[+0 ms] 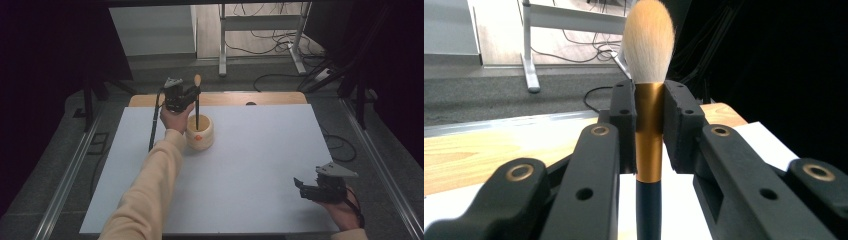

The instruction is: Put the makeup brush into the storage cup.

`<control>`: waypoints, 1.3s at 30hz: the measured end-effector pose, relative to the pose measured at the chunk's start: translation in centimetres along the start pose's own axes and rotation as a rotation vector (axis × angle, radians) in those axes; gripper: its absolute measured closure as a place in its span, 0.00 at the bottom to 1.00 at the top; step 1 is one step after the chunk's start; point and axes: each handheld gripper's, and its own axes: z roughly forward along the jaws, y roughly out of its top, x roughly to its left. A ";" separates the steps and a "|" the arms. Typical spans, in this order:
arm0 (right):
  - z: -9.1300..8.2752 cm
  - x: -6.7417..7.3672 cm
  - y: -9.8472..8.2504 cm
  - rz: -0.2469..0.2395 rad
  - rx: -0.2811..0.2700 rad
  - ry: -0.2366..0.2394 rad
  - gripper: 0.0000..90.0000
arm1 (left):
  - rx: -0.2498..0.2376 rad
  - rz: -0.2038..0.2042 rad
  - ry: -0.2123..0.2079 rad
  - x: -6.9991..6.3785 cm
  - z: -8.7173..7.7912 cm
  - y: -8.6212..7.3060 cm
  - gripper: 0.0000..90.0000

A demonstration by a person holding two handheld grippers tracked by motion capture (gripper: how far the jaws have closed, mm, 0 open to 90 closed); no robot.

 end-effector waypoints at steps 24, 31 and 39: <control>-0.3 0.1 0.0 -0.008 -0.015 -0.009 0.15 | -0.006 0.014 -0.038 0.1 -0.6 -2.6 0.70; -0.3 0.2 0.1 -0.011 -0.015 -0.008 0.15 | 0.024 0.006 -0.068 0.0 -1.7 -2.1 0.35; -0.1 0.3 0.1 -0.011 -0.007 -0.007 0.15 | 0.116 0.021 -0.107 -0.4 -3.2 -1.3 0.21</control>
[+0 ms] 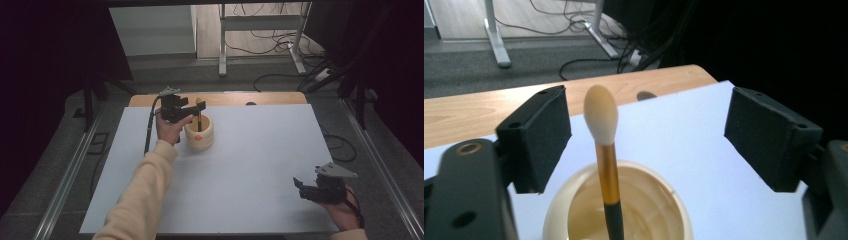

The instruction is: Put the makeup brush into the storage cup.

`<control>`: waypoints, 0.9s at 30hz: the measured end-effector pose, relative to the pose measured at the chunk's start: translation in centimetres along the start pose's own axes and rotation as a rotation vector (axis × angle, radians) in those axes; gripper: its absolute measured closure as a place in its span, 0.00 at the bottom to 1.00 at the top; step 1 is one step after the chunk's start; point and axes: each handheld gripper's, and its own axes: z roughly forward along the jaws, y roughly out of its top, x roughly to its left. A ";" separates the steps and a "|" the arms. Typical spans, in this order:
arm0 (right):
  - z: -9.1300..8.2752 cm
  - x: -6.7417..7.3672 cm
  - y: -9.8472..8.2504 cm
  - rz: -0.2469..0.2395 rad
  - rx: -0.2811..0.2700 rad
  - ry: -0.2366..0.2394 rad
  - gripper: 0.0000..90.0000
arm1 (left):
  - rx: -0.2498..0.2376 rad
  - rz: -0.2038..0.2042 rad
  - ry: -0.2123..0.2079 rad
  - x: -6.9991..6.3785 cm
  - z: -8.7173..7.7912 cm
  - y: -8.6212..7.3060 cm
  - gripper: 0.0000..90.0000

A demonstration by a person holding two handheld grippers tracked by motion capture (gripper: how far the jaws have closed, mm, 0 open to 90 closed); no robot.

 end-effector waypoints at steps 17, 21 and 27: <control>0.0 0.0 0.0 0.000 0.002 0.002 0.15 | 0.077 0.067 -0.063 -2.2 -4.4 0.6 0.11; 0.0 0.1 0.0 -0.003 0.005 0.004 0.15 | 0.104 0.066 -0.061 -2.7 -5.1 0.4 0.11; -0.1 0.0 -0.1 0.000 0.006 -0.001 0.15 | 0.158 0.080 -0.036 -3.4 -6.4 -0.9 0.12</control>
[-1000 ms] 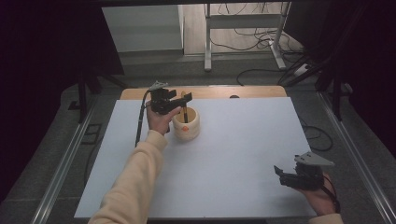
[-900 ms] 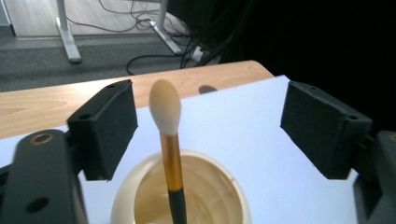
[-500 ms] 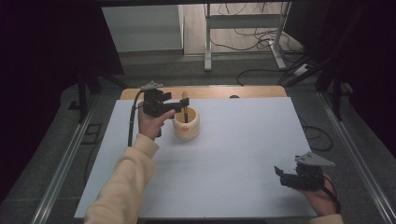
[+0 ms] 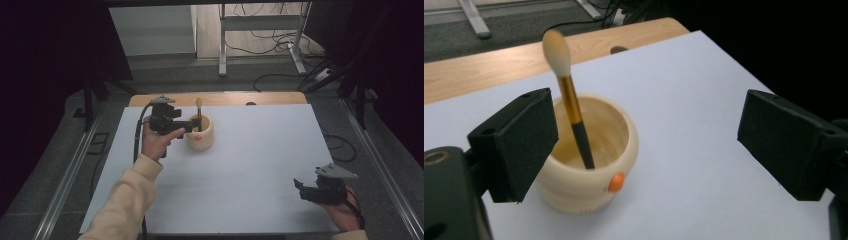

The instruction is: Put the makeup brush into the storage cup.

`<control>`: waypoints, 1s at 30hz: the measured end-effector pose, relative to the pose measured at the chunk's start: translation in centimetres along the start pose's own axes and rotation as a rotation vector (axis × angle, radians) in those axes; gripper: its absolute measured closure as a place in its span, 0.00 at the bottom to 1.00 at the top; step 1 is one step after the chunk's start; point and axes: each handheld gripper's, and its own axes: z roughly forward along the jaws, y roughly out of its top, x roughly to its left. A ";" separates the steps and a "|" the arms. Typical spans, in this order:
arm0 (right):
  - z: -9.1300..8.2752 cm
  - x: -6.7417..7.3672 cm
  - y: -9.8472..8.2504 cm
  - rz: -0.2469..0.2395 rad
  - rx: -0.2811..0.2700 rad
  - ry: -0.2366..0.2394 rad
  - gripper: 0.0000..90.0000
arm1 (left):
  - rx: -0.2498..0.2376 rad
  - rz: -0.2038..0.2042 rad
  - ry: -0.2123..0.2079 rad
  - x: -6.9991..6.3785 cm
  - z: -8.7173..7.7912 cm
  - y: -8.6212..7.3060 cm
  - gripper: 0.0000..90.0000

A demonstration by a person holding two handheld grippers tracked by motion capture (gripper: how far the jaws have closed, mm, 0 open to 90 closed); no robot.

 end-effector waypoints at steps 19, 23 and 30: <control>0.3 0.4 0.2 -0.007 0.006 0.005 0.15 | 0.005 -0.017 0.064 -0.3 -4.8 -7.3 0.16; 0.3 0.3 0.1 -0.009 0.003 0.008 0.15 | 0.026 -0.010 0.078 0.0 -5.2 -9.6 0.16; 0.3 0.2 0.0 0.001 0.001 0.028 0.15 | 0.025 -0.016 0.115 0.7 -6.5 -12.5 0.18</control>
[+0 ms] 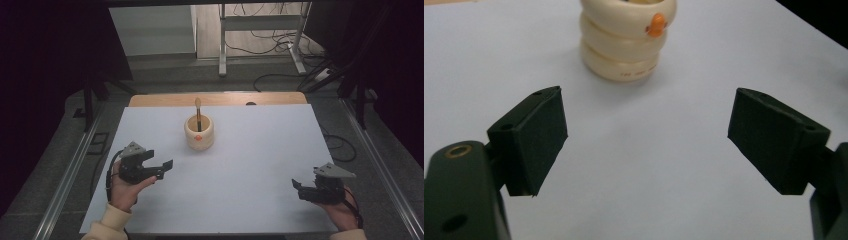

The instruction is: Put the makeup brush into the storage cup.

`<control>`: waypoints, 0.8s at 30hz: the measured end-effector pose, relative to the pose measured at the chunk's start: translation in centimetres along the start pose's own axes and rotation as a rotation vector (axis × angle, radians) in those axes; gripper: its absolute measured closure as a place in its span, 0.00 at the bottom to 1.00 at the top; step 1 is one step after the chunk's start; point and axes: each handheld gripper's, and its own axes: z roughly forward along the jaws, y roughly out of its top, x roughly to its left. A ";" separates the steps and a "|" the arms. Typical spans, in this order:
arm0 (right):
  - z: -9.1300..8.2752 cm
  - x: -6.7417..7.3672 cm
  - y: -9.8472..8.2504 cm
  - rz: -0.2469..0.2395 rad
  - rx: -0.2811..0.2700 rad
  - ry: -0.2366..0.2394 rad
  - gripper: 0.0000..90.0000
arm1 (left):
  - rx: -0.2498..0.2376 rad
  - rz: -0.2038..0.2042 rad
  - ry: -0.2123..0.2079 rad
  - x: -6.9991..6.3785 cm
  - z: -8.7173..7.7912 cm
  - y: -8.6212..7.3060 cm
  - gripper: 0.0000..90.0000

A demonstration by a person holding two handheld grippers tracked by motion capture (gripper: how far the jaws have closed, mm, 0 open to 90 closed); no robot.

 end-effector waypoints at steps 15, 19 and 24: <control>0.3 0.0 -0.3 -0.007 0.011 0.028 0.15 | 0.067 0.013 0.034 0.9 -1.3 -4.1 0.21; 0.3 0.0 -0.3 -0.013 0.010 0.035 0.15 | 0.061 0.020 0.030 0.9 -1.1 -3.9 0.21; 0.3 0.0 -0.4 -0.016 0.009 0.035 0.15 | 0.054 0.000 0.025 1.2 -1.1 -3.9 0.21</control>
